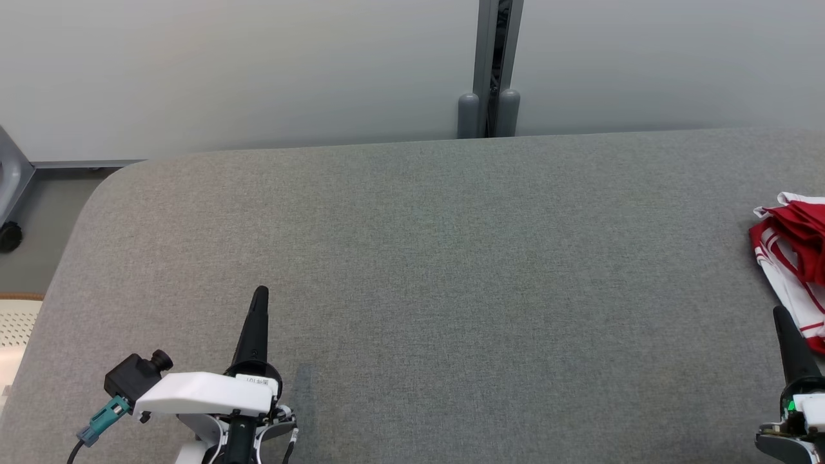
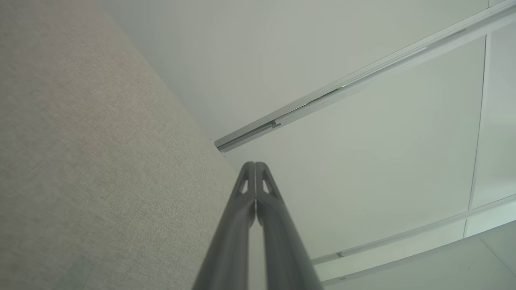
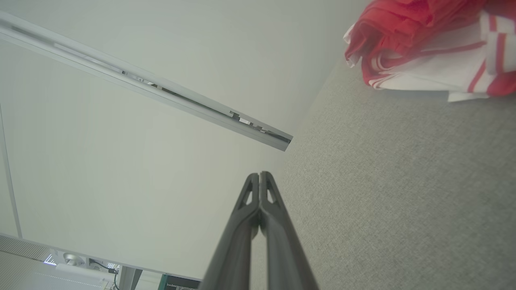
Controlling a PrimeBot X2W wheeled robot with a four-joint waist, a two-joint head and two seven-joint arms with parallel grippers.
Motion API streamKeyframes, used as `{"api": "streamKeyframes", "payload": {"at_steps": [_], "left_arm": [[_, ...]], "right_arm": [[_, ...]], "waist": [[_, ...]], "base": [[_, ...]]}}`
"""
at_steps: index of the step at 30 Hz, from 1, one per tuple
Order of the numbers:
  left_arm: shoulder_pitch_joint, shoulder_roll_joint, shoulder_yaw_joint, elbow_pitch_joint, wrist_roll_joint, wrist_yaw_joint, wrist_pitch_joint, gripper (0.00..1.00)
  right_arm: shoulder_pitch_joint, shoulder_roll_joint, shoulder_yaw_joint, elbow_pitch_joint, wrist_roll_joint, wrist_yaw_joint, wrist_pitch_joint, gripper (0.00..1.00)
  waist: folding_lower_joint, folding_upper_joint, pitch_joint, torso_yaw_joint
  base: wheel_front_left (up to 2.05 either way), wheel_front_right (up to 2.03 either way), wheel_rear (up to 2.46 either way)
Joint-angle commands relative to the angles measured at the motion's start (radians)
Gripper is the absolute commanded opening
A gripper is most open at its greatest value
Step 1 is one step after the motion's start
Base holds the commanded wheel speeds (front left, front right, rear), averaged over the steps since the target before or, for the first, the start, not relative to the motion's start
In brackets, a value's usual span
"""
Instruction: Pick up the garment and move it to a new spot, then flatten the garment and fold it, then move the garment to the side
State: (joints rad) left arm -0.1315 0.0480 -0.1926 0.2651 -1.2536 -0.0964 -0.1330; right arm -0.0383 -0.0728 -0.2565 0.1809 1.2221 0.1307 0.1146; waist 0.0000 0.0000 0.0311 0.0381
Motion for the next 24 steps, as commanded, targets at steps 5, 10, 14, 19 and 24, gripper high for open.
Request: {"api": "streamKeyframes", "payload": {"at_steps": [5, 10, 14, 19, 24], "left_arm": [[-0.035, 0.003, 0.005, 0.004, -0.057, -0.008, 0.008, 0.0], [-0.037, 0.003, 0.005, 0.013, -0.103, -0.012, 0.014, 0.0], [-0.046, 0.003, 0.006, 0.018, -0.136, -0.015, 0.017, 0.0], [-0.054, 0.003, 0.006, 0.026, -0.177, -0.02, 0.023, 0.0], [-0.055, 0.003, 0.007, 0.032, -0.21, -0.021, 0.027, 0.0]], "right_arm": [[-0.023, -0.012, -0.019, 0.004, 0.061, 0.0, 0.023, 0.0], [-0.024, -0.012, -0.031, 0.009, 0.104, 0.0, 0.041, 0.0], [-0.027, -0.013, -0.042, 0.013, 0.139, 0.0, 0.055, 0.0], [-0.031, -0.013, -0.053, 0.02, 0.179, 0.0, 0.072, 0.0], [-0.033, -0.013, -0.061, 0.025, 0.21, 0.0, 0.085, 0.0]], "waist": [[0.0, 0.0, -0.003, -0.004], [0.0, 0.0, -0.005, -0.007], [0.0, 0.0, -0.007, -0.01], [0.0, 0.0, -0.01, -0.014], [0.0, 0.0, -0.012, -0.017]], "base": [[0.0, 0.0, 0.0], [0.0, 0.0, 0.0], [0.0, 0.0, 0.0], [0.0, 0.0, 0.0], [0.0, 0.0, 0.0]]}}
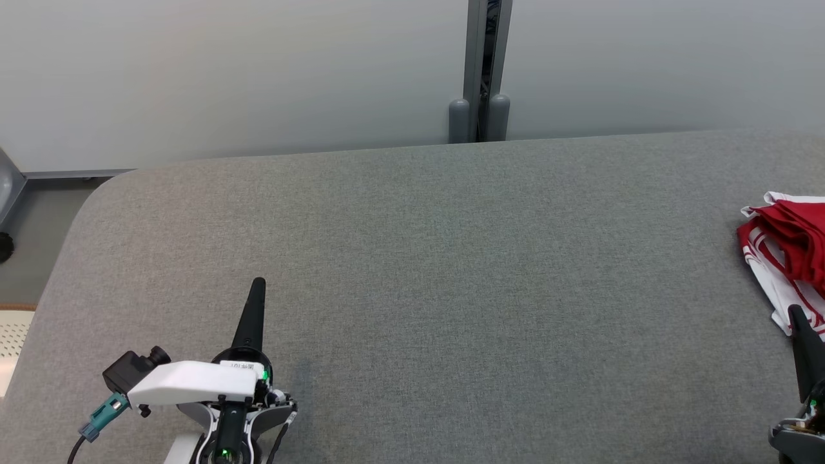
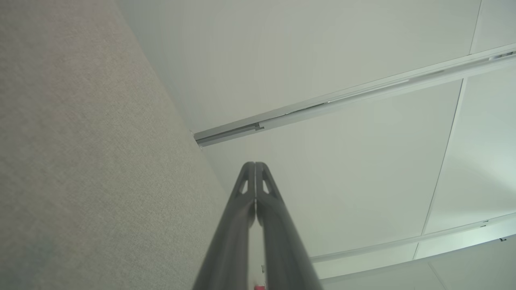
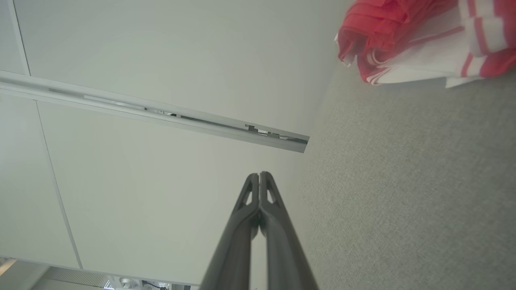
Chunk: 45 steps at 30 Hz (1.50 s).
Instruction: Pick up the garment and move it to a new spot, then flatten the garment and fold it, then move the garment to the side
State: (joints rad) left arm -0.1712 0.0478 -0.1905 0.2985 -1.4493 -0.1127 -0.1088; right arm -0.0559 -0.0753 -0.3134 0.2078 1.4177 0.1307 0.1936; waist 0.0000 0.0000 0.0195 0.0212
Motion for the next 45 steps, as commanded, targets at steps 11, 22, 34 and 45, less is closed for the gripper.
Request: {"api": "streamKeyframes", "payload": {"at_steps": [11, 22, 34, 45], "left_arm": [[-0.031, 0.004, 0.005, 0.016, -0.103, -0.012, 0.014, 0.0], [-0.046, 0.004, 0.004, 0.03, -0.181, -0.02, 0.022, 0.0], [-0.045, 0.004, 0.003, 0.037, -0.213, -0.02, 0.025, 0.0], [-0.045, 0.004, 0.003, 0.036, -0.214, -0.02, 0.025, 0.0]], "right_arm": [[-0.021, -0.01, -0.03, 0.013, 0.102, 0.0, 0.045, 0.0], [-0.024, -0.01, -0.054, 0.021, 0.176, 0.0, 0.076, 0.0], [-0.028, -0.007, -0.065, 0.027, 0.204, 0.0, 0.093, 0.0], [-0.029, -0.004, -0.07, 0.027, 0.199, 0.0, 0.096, 0.0]], "waist": [[0.0, 0.0, -0.006, -0.009], [0.0, 0.0, -0.012, -0.017], [0.0, 0.0, -0.015, -0.022], [0.0, 0.0, -0.015, -0.022]], "base": [[0.0, 0.0, 0.0], [0.0, 0.0, 0.0], [0.0, 0.0, 0.0], [0.0, 0.0, 0.0]]}}
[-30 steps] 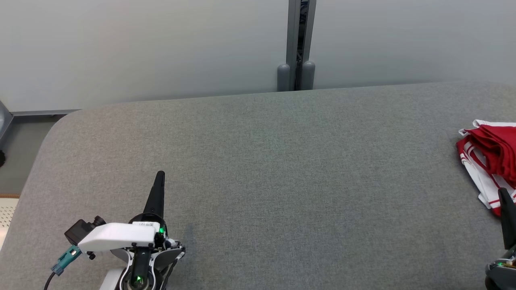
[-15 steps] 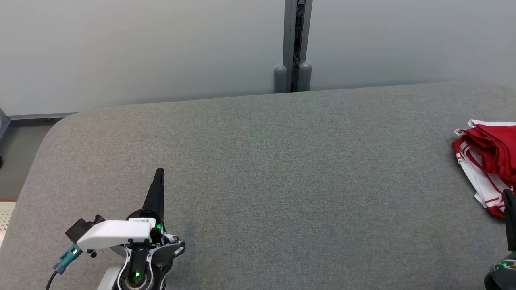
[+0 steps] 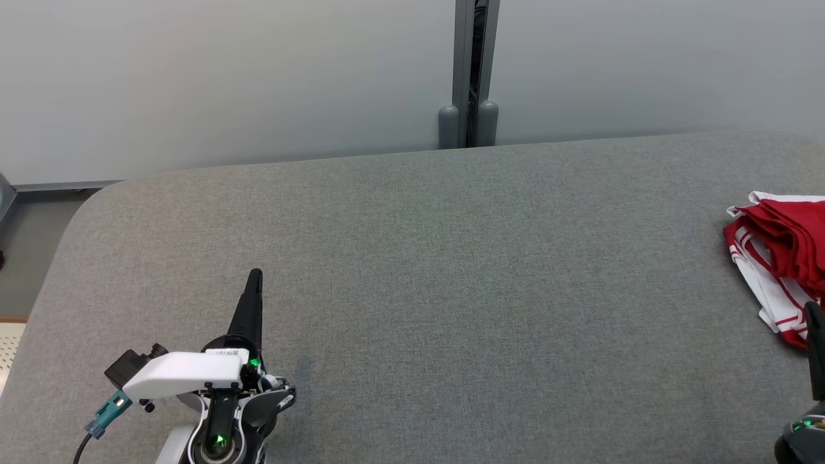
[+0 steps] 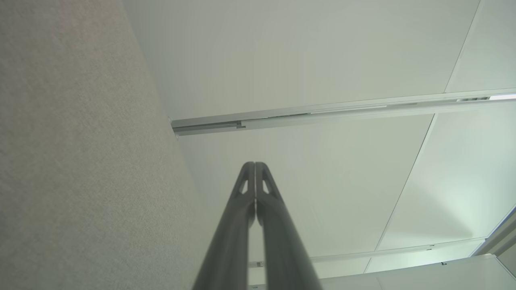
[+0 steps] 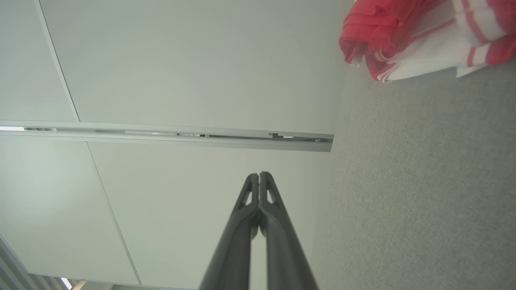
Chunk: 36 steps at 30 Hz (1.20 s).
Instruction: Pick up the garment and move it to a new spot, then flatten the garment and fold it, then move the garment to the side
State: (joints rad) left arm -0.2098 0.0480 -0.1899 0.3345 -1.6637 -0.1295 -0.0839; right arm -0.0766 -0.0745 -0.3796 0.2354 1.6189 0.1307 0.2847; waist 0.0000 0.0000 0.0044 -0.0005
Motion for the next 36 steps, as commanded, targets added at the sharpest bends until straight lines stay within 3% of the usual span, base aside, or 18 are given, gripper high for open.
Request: {"api": "streamKeyframes", "payload": {"at_steps": [1, 36], "left_arm": [[-0.007, 0.004, 0.002, 0.0, 0.001, -0.003, 0.0, 0.0], [-0.007, 0.004, 0.001, 0.0, 0.0, -0.003, -0.001, 0.0]], "right_arm": [[-0.008, -0.004, -0.004, 0.0, -0.002, 0.0, 0.005, 0.0], [-0.012, 0.003, -0.015, 0.0, -0.011, 0.0, 0.013, 0.0]], "waist": [[0.0, 0.0, 0.0, 0.0], [0.0, 0.0, 0.0, 0.0]], "base": [[0.0, 0.0, 0.0], [0.0, 0.0, 0.0]]}}
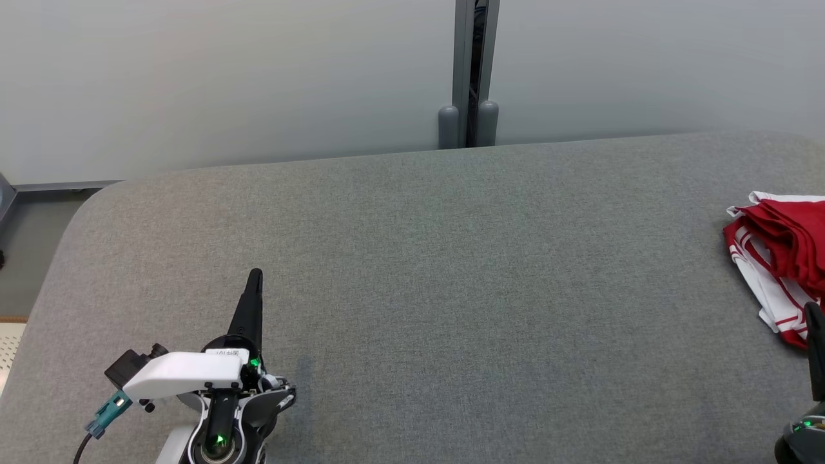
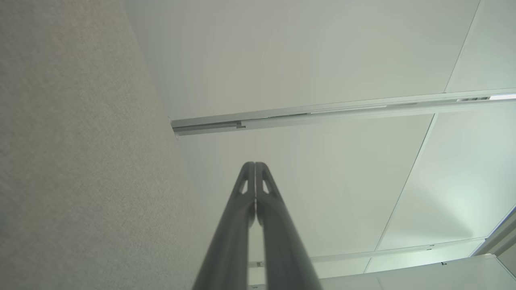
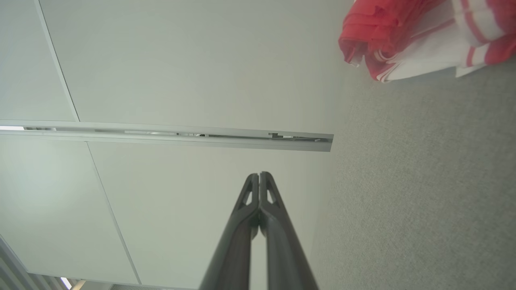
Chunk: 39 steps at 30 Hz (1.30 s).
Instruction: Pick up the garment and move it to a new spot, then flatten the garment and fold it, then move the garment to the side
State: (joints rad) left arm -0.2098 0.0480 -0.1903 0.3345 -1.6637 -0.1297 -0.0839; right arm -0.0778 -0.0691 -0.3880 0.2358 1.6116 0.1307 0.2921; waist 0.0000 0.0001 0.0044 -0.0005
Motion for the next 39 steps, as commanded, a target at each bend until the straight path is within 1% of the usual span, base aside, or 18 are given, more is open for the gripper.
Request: {"api": "streamKeyframes", "payload": {"at_steps": [1, 39], "left_arm": [[-0.007, 0.004, 0.001, 0.0, 0.0, -0.003, -0.001, 0.0], [-0.007, 0.004, 0.001, 0.0, 0.0, -0.003, -0.002, 0.0]], "right_arm": [[-0.011, -0.002, -0.006, 0.0, -0.005, 0.0, 0.006, 0.0], [-0.012, 0.004, -0.013, 0.0, -0.012, 0.0, 0.013, 0.0]], "waist": [[0.0, -0.0001, 0.0, 0.0], [0.0, -0.0001, 0.0, 0.0]], "base": [[0.0, 0.0, 0.0], [0.0, 0.0, 0.0]]}}
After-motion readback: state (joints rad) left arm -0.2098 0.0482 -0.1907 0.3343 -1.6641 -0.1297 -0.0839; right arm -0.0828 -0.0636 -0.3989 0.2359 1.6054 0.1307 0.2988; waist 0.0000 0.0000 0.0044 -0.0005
